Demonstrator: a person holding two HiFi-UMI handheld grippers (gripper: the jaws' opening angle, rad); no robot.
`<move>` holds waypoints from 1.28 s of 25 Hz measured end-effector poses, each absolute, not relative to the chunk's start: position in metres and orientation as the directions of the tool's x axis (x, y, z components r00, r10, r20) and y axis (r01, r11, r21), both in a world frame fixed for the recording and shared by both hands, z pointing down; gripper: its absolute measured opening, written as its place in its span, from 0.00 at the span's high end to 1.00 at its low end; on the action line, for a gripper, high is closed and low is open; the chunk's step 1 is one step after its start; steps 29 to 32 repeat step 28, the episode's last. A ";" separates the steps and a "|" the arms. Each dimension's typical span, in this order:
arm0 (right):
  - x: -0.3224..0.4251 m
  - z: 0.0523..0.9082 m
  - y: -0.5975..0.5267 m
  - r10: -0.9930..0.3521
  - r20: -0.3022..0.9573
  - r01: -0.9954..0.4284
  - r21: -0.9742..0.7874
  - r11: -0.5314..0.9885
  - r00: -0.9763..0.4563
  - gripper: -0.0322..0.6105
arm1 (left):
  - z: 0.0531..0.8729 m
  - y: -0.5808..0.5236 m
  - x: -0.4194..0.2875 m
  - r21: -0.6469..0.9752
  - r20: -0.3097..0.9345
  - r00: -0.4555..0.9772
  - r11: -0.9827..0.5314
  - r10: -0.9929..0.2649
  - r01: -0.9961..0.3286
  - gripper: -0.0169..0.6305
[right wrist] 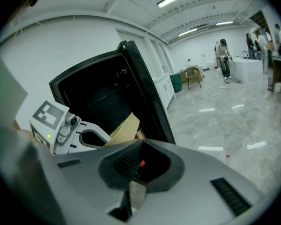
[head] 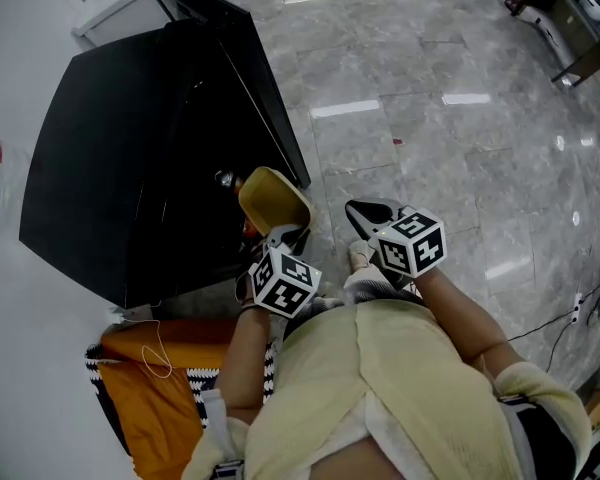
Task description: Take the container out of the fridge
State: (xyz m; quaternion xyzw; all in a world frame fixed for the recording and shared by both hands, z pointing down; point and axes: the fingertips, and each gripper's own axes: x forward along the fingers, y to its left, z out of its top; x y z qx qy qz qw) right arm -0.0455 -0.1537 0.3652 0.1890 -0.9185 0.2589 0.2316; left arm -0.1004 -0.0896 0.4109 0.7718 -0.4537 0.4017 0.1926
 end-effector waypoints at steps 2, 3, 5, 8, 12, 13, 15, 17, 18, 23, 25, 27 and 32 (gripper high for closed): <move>-0.046 0.362 -0.152 -0.230 0.525 -0.470 -0.384 0.795 -0.819 0.91 | 0.407 -0.088 -0.100 -0.075 0.793 0.268 -0.523 -0.548 -0.849 0.93; -0.045 0.361 -0.151 -0.233 0.527 -0.472 -0.381 0.795 -0.817 0.91 | 0.406 -0.088 -0.099 -0.078 0.792 0.269 -0.528 -0.547 -0.845 0.93; -0.045 0.359 -0.151 -0.239 0.529 -0.478 -0.378 0.793 -0.814 0.91 | 0.404 -0.086 -0.099 -0.084 0.792 0.271 -0.537 -0.547 -0.839 0.93; -0.045 0.357 -0.150 -0.247 0.525 -0.484 -0.380 0.789 -0.815 0.91 | 0.403 -0.085 -0.099 -0.085 0.790 0.274 -0.540 -0.549 -0.837 0.93; -0.045 0.354 -0.149 -0.254 0.517 -0.484 -0.378 0.789 -0.818 0.91 | 0.401 -0.085 -0.098 -0.094 0.784 0.270 -0.537 -0.560 -0.839 0.93; -0.044 0.353 -0.149 -0.256 0.515 -0.485 -0.378 0.789 -0.818 0.91 | 0.401 -0.085 -0.098 -0.096 0.781 0.270 -0.535 -0.563 -0.839 0.93; -0.043 0.352 -0.149 -0.260 0.513 -0.487 -0.376 0.788 -0.818 0.91 | 0.399 -0.085 -0.097 -0.097 0.779 0.269 -0.534 -0.566 -0.840 0.93; -0.043 0.350 -0.150 -0.266 0.511 -0.490 -0.375 0.787 -0.818 0.91 | 0.398 -0.086 -0.095 -0.101 0.777 0.270 -0.537 -0.568 -0.838 0.93; -0.042 0.349 -0.150 -0.268 0.510 -0.491 -0.373 0.787 -0.817 0.91 | 0.398 -0.086 -0.094 -0.103 0.777 0.271 -0.540 -0.568 -0.835 0.93; -0.038 0.351 -0.149 -0.273 0.513 -0.498 -0.372 0.783 -0.814 0.91 | 0.400 -0.083 -0.089 -0.100 0.780 0.278 -0.551 -0.560 -0.829 0.93; -0.037 0.351 -0.148 -0.272 0.514 -0.497 -0.373 0.783 -0.814 0.91 | 0.400 -0.082 -0.088 -0.101 0.782 0.277 -0.553 -0.558 -0.827 0.93; -0.036 0.351 -0.148 -0.270 0.513 -0.496 -0.374 0.784 -0.814 0.91 | 0.400 -0.082 -0.086 -0.102 0.783 0.277 -0.554 -0.557 -0.826 0.93; -0.035 0.350 -0.147 -0.270 0.513 -0.495 -0.374 0.784 -0.815 0.91 | 0.400 -0.082 -0.085 -0.102 0.783 0.277 -0.554 -0.557 -0.826 0.93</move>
